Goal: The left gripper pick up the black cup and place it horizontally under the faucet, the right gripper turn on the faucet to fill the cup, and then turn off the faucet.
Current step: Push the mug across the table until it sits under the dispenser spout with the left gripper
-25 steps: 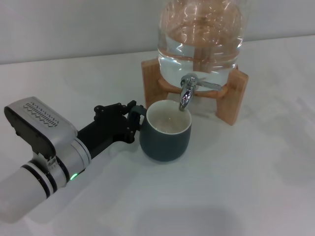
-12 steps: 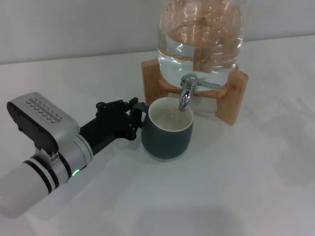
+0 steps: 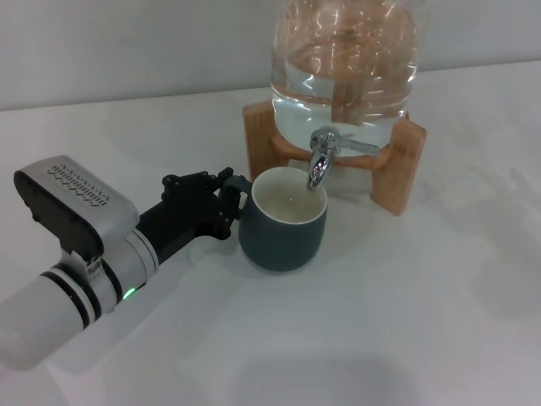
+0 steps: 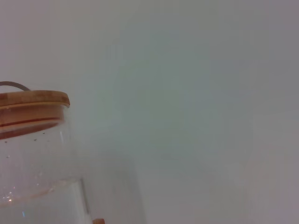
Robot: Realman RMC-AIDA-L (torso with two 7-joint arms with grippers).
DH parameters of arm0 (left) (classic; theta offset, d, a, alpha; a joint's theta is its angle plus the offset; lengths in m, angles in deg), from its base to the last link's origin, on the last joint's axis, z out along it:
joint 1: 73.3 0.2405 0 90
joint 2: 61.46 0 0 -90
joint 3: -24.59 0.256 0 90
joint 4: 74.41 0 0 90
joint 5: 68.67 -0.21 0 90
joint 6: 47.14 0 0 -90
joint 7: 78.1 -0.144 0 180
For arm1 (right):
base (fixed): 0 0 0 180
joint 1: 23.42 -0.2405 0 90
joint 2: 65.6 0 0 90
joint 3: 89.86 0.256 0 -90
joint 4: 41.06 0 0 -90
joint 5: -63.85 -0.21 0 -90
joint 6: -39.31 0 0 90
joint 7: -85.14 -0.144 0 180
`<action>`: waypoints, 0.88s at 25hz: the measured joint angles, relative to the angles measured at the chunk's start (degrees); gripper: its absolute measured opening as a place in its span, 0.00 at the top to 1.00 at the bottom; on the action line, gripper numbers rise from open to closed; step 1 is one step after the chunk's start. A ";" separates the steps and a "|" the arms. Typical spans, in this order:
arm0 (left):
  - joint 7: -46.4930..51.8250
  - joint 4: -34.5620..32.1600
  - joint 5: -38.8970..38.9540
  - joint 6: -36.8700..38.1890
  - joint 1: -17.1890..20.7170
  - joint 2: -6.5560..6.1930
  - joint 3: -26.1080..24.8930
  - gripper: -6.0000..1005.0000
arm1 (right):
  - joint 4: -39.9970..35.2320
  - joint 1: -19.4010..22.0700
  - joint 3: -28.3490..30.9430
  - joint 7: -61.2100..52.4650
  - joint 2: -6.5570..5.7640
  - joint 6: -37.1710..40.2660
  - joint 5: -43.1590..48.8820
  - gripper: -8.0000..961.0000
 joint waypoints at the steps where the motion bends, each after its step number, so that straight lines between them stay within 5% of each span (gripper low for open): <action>1: 0.00 -0.08 0.00 0.17 -0.14 0.00 0.00 0.86 | 0.01 0.00 0.00 0.00 0.00 0.00 0.00 0.12; 22: 0.09 0.48 -0.43 1.76 -1.90 0.11 2.53 0.81 | 0.04 -0.44 0.45 0.00 0.00 -0.07 0.00 0.12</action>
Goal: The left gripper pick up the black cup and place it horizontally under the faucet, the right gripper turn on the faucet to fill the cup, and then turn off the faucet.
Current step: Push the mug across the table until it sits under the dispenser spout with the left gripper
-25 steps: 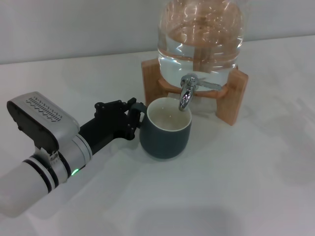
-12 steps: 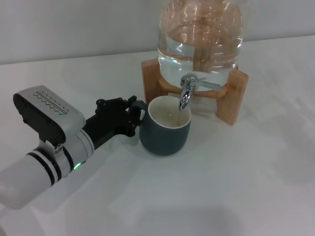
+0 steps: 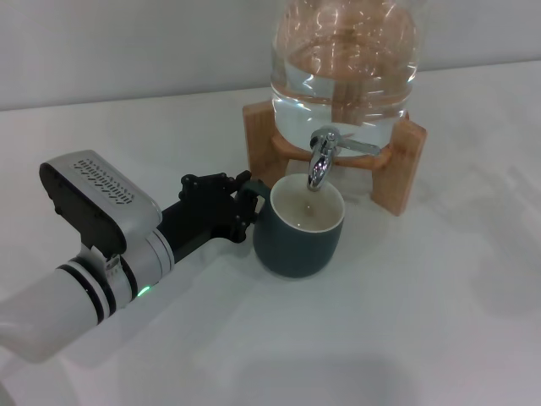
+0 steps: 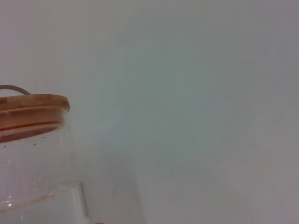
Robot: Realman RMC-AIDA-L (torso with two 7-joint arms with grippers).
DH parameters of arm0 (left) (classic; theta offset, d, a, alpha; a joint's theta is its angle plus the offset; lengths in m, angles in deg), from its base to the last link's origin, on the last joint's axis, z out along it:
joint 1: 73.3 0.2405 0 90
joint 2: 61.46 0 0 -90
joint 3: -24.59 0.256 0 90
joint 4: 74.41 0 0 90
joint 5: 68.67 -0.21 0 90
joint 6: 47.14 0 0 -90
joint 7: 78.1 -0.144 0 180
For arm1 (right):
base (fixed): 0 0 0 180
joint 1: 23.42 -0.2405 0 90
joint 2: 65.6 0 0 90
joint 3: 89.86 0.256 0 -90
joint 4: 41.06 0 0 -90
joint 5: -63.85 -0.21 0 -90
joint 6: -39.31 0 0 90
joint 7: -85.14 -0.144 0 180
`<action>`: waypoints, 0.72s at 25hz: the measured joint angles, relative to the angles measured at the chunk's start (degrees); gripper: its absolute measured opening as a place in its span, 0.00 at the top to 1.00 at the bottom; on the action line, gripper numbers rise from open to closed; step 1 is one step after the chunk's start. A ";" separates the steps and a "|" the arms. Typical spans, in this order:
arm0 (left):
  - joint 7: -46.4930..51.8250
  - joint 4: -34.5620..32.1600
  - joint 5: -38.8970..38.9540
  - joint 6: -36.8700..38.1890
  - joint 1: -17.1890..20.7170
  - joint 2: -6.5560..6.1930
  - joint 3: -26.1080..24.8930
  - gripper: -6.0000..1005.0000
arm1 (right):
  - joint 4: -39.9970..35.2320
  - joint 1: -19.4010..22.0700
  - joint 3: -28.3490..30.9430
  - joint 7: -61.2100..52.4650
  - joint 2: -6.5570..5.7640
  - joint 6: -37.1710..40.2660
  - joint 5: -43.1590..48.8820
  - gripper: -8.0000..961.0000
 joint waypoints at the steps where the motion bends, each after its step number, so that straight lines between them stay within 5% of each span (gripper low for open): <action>1: 0.01 0.00 0.00 -0.01 0.00 0.00 0.00 0.80 | 0.00 0.00 0.03 0.00 0.00 0.02 0.00 0.12; 18: 0.19 0.84 0.33 -0.13 0.60 -0.20 0.00 0.75 | 0.00 0.00 0.11 0.00 0.00 0.10 0.00 0.12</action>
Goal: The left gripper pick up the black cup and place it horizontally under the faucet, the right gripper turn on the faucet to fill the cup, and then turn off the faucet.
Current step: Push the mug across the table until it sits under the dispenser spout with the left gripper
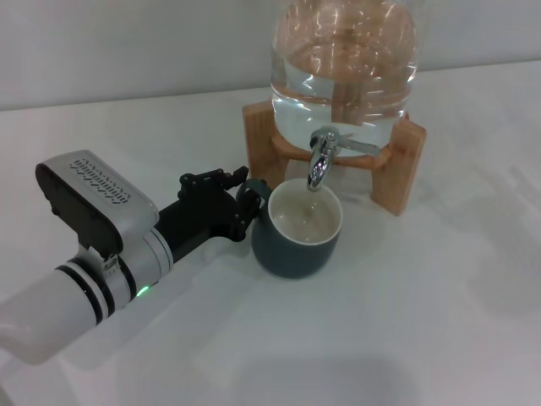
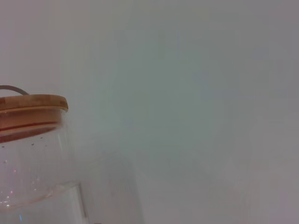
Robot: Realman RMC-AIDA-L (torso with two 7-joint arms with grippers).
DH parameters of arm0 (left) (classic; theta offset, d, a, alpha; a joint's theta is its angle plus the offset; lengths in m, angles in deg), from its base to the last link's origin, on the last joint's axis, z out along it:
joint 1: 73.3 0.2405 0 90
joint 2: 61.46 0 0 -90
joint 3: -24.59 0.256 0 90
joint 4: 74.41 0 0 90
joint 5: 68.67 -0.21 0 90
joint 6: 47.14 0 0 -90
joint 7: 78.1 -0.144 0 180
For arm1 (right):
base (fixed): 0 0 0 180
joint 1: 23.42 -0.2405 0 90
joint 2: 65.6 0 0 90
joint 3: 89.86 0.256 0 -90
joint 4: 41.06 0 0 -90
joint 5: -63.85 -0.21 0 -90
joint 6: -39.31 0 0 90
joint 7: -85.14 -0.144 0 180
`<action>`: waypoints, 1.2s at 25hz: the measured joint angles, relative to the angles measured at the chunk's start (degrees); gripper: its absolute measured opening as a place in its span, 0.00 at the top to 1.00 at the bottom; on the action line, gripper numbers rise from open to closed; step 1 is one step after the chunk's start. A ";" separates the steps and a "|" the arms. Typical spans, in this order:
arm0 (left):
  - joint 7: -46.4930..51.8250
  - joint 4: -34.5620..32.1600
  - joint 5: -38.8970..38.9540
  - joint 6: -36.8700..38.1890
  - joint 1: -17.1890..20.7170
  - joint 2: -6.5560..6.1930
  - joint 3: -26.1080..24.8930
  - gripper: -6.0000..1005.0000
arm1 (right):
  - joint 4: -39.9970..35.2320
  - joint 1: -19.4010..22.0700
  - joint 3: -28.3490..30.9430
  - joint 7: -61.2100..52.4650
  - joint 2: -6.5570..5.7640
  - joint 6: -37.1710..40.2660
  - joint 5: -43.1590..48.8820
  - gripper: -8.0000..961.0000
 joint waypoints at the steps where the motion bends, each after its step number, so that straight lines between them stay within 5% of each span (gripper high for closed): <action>1: 0.01 0.00 0.00 0.00 0.00 0.00 0.00 0.74 | 0.00 0.00 0.02 0.00 0.00 -0.01 0.00 0.12; 30: 2.95 -0.87 -0.06 4.14 -0.79 0.00 1.72 0.59 | 0.00 -0.01 0.05 0.00 0.00 -0.12 -0.63 0.12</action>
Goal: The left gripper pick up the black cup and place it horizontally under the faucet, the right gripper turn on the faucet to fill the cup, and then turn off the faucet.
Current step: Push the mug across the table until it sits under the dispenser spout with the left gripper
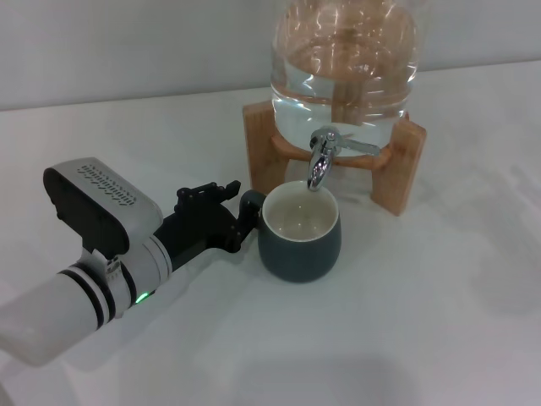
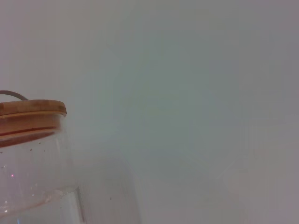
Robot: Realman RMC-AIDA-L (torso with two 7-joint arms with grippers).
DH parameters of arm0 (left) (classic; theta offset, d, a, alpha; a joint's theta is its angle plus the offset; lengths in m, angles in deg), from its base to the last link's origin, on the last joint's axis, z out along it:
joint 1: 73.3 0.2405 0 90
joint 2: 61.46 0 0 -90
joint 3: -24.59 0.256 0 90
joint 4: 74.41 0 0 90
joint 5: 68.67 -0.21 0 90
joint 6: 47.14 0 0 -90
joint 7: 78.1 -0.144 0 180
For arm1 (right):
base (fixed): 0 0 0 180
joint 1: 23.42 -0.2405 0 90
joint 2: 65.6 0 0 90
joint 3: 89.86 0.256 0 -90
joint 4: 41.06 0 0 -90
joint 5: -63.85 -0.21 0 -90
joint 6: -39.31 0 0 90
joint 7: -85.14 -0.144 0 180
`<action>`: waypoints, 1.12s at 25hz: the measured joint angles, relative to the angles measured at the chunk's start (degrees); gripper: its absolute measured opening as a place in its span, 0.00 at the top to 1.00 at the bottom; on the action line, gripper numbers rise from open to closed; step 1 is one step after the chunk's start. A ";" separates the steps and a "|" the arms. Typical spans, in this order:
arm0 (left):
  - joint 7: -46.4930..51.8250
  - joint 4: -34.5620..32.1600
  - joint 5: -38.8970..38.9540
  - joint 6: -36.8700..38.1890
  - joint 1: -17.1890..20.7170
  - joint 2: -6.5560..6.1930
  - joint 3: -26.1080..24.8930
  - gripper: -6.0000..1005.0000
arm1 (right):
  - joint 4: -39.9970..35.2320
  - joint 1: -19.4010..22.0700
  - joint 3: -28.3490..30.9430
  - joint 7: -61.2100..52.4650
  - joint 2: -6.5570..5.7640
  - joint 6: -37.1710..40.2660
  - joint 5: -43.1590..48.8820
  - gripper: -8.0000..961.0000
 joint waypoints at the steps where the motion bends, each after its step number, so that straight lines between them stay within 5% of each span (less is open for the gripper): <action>1: 0.00 0.00 0.00 0.00 0.02 0.00 0.00 0.59 | 0.00 0.01 0.00 0.00 0.00 0.00 0.00 0.12; 28: -0.24 -0.45 -0.03 0.21 -0.02 0.17 -0.05 0.50 | 0.60 -0.07 0.00 0.61 0.00 0.03 0.02 0.12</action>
